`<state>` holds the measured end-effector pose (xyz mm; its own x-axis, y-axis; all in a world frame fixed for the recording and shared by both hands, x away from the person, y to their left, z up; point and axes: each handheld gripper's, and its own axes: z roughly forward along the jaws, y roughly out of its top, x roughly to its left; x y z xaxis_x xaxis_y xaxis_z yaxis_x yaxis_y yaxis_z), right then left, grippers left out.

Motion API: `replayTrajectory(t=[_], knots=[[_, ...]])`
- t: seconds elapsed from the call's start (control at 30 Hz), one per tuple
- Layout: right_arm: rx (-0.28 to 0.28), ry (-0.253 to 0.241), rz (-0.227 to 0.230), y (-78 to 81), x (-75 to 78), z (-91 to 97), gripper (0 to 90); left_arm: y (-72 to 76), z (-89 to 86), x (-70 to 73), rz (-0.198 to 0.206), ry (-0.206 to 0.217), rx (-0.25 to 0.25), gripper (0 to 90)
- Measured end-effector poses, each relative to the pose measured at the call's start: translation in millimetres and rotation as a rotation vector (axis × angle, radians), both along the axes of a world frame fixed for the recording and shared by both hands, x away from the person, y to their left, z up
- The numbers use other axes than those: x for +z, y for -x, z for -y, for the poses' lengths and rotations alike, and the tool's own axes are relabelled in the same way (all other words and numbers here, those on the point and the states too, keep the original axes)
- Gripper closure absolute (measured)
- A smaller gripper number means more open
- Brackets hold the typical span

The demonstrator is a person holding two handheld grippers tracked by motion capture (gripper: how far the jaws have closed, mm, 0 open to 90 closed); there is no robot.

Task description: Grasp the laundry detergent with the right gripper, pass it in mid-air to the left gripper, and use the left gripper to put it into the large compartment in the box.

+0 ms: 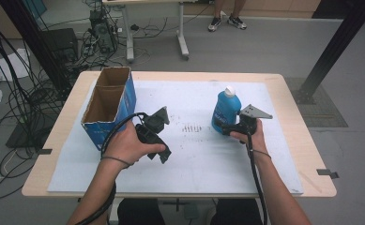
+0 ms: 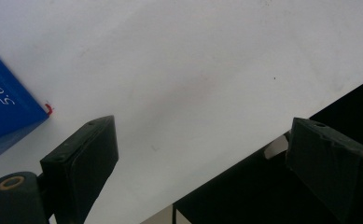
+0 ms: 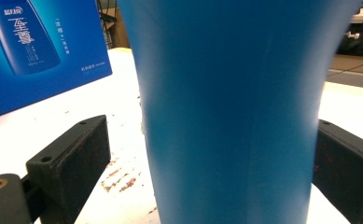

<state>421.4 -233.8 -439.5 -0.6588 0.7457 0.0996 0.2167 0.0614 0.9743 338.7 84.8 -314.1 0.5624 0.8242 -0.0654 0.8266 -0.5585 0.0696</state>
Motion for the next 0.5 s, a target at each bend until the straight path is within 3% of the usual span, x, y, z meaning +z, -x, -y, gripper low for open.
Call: replayTrajectory(t=[0.27,0.5], knots=[[-0.004,0.002,-0.003,0.2,-0.2,-0.4,1.9,0.3,-0.2,0.0,0.002,0.003,0.002,9.5],[0.008,0.011,0.011,0.2,1.0,-1.7,10.6,-0.1,0.4,0.1,0.002,0.004,0.001,9.5]])
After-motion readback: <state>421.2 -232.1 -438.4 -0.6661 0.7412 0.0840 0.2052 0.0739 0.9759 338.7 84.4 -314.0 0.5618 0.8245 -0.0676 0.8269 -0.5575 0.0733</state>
